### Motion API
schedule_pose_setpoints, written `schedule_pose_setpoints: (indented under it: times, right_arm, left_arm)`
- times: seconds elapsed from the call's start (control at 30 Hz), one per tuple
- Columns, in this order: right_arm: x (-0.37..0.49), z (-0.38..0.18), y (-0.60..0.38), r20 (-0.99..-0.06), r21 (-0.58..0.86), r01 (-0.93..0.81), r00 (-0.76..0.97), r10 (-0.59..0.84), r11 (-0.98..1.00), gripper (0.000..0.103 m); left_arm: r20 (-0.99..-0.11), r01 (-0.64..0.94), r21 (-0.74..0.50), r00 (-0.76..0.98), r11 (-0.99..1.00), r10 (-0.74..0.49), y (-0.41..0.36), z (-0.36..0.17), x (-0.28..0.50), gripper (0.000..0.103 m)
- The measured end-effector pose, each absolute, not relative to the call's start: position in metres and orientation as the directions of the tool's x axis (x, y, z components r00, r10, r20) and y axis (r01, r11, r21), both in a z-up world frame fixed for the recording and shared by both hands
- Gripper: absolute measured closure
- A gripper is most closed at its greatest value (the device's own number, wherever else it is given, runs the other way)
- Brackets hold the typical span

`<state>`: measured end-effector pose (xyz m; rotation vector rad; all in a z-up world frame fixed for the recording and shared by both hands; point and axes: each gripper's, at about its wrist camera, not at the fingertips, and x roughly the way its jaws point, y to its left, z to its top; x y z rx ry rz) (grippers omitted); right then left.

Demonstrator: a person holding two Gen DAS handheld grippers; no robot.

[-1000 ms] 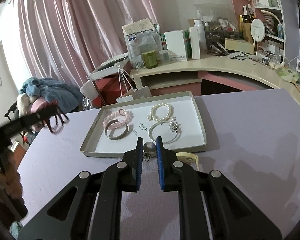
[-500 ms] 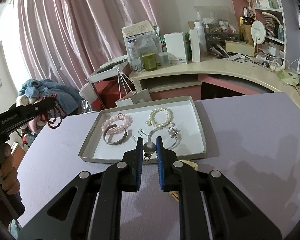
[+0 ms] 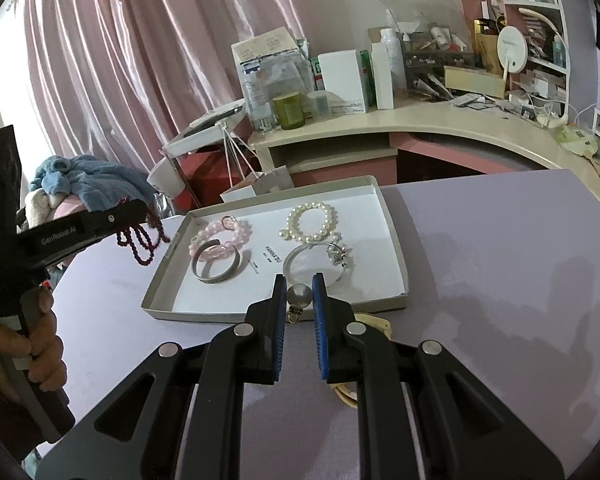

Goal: Organize jewelry
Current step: 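Carry the garnet bracelet into the tray and open the left tool while the right tool carries the stud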

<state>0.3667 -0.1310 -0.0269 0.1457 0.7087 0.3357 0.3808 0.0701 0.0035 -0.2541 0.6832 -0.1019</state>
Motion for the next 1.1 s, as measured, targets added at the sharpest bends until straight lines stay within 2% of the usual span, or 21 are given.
schedule_pose_setpoints:
  times: [0.3,0.37,0.4,0.43,0.6,0.9,1.1]
  right_arm:
    - [0.375,-0.035,-0.130,-0.629,0.251,-0.242,0.695,0.348,0.937,0.089]
    - [0.377,-0.036,-0.130,-0.631,0.253,-0.240,0.693,0.348,0.937,0.090]
    - [0.377,-0.036,-0.130,-0.631,0.253,-0.240,0.693,0.348,0.937,0.089]
    - [0.378,-0.037,-0.131,-0.632,0.254,-0.239,0.693,0.348,0.937,0.089]
    - [0.381,-0.037,-0.131,-0.630,0.253,-0.241,0.694,0.349,0.937,0.090]
    - [0.405,-0.024,-0.117,-0.606,0.214,-0.286,0.711,0.357,0.934,0.090]
    - [0.434,-0.030,-0.104,-0.634,0.188,-0.295,0.692,0.345,0.937,0.090]
  left_arm:
    - [-0.656,-0.025,-0.247,0.740,0.969,-0.149,0.072,-0.016,0.396,0.093]
    - [-0.661,-0.040,-0.257,0.737,0.966,-0.145,0.076,-0.020,0.395,0.080]
    - [-0.661,-0.052,-0.259,0.738,0.964,-0.138,0.078,-0.021,0.394,0.065]
    - [-0.658,-0.061,-0.261,0.742,0.963,-0.131,0.080,-0.021,0.391,0.059]
    - [-0.650,-0.085,-0.252,0.753,0.964,-0.103,0.089,-0.019,0.381,0.057]
    - [-0.600,-0.137,-0.192,0.800,0.972,-0.006,0.098,-0.005,0.351,0.034]
    - [-0.581,-0.158,-0.154,0.813,0.975,0.040,0.100,-0.001,0.337,0.025]
